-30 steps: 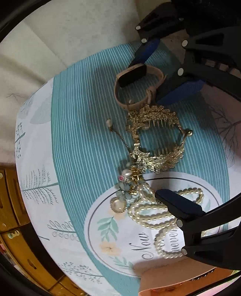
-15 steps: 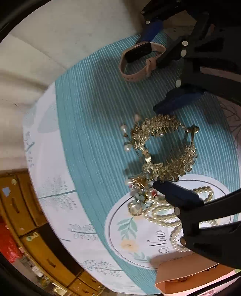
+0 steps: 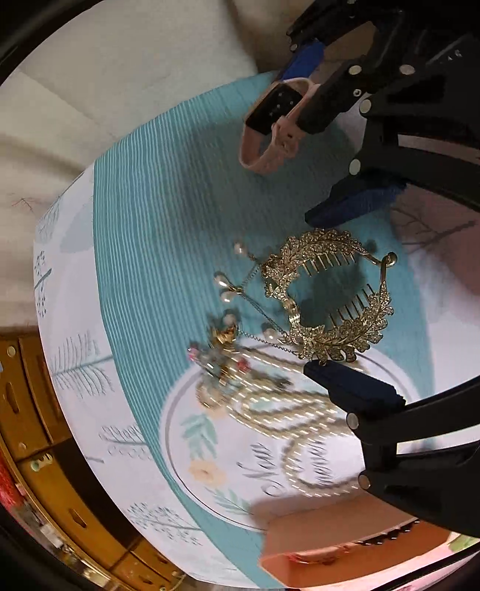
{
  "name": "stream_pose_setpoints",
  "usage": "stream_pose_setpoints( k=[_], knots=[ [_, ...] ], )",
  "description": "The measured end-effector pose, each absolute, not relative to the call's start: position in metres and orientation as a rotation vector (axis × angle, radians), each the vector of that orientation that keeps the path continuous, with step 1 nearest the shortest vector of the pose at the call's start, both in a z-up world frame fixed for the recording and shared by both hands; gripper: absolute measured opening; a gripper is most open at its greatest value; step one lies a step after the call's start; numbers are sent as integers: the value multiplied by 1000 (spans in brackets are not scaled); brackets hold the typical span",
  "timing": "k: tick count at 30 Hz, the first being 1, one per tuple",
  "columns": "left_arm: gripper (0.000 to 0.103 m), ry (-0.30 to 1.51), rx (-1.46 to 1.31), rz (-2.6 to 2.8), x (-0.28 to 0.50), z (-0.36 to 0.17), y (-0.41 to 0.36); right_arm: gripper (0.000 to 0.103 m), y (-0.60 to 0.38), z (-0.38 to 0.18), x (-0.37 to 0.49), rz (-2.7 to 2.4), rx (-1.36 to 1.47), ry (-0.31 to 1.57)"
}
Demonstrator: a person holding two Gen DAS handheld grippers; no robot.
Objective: Organize jewelry
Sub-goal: 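Grasp the gold hair comb with the left tool while the right tool grasps the pink watch, then lower the comb and watch into the peach tray and open both tools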
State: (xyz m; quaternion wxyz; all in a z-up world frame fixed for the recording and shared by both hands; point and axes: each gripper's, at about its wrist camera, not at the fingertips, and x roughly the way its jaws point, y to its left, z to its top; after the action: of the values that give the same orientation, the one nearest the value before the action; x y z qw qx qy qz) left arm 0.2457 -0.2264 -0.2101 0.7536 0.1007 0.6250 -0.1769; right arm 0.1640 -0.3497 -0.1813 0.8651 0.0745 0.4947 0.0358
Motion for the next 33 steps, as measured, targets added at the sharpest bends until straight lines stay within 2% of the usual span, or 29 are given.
stream_pose_setpoints(
  k=[2, 5, 18, 26, 33],
  knots=[
    [72, 1359, 211, -386, 237, -205, -220, 39, -347, -180, 159, 85, 220, 1043],
    [72, 1354, 189, -386, 220, -195, -204, 34, -336, -181, 151, 101, 243, 1071],
    [72, 1351, 81, -368, 151, -154, -74, 34, -257, -169, 119, 212, 419, 1137],
    [72, 1307, 65, -365, 151, -130, -1, 34, -182, -159, 108, 237, 468, 1154],
    [72, 1248, 70, -360, 171, -112, 55, 34, -126, -126, 114, 247, 374, 1045]
  ],
)
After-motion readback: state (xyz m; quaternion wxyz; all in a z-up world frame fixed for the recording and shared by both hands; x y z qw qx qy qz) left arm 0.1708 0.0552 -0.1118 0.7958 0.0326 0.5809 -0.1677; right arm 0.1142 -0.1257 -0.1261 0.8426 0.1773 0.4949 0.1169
